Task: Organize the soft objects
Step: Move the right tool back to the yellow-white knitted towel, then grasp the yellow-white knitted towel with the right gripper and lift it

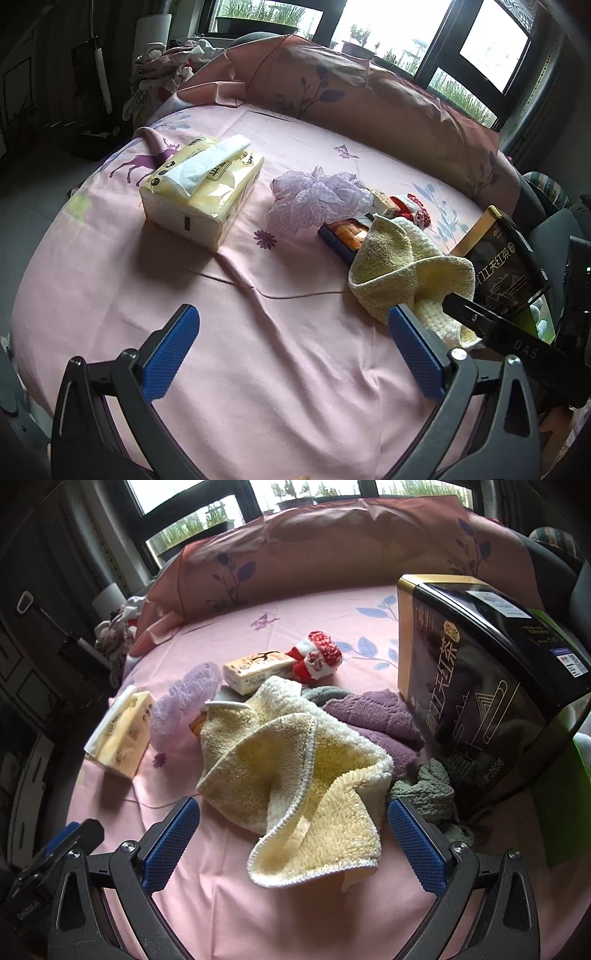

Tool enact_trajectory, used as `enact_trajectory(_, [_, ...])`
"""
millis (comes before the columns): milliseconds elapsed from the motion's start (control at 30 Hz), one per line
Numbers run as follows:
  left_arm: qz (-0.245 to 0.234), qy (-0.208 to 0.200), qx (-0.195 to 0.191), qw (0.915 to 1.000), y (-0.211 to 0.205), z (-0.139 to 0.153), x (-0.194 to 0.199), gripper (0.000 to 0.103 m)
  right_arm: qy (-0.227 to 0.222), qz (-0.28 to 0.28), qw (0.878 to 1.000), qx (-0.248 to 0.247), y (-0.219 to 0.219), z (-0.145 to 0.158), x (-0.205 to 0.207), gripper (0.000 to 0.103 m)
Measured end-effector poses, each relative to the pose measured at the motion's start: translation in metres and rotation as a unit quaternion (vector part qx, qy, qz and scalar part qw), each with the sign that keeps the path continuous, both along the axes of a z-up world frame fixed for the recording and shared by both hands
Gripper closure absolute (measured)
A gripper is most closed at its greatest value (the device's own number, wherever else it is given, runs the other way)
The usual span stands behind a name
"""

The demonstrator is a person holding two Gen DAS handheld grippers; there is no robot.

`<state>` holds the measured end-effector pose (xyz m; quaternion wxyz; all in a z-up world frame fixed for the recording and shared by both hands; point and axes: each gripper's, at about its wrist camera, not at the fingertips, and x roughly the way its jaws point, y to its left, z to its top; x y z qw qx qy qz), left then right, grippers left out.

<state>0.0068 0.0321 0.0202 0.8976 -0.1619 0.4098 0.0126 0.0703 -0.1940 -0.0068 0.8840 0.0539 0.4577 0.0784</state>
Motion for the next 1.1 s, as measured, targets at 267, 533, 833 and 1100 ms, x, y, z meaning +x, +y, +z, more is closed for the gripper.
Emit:
enact_trajectory(267, [0.008,0.000,-0.012,0.9999,0.009,0.002,-0.002,0.001,0.040,0.002,0.999,-0.011,0.004,-0.028,0.011,0.030])
enact_trajectory(533, [0.019,0.000,-0.018,0.9997,0.019,0.003,-0.005,0.001,-0.009,0.033,0.999,0.010,-0.001,-0.003,-0.008,0.086])
enact_trajectory(833, [0.034,0.000,-0.042,0.9986,0.035,0.009,-0.013,0.001,-0.029,0.105,0.987,0.117,0.000,0.053,-0.062,0.088])
enact_trajectory(1100, [0.046,0.003,-0.069,0.9965,0.051,0.012,-0.018,0.001,-0.048,0.157,0.978,0.128,0.020,0.088,-0.092,0.088])
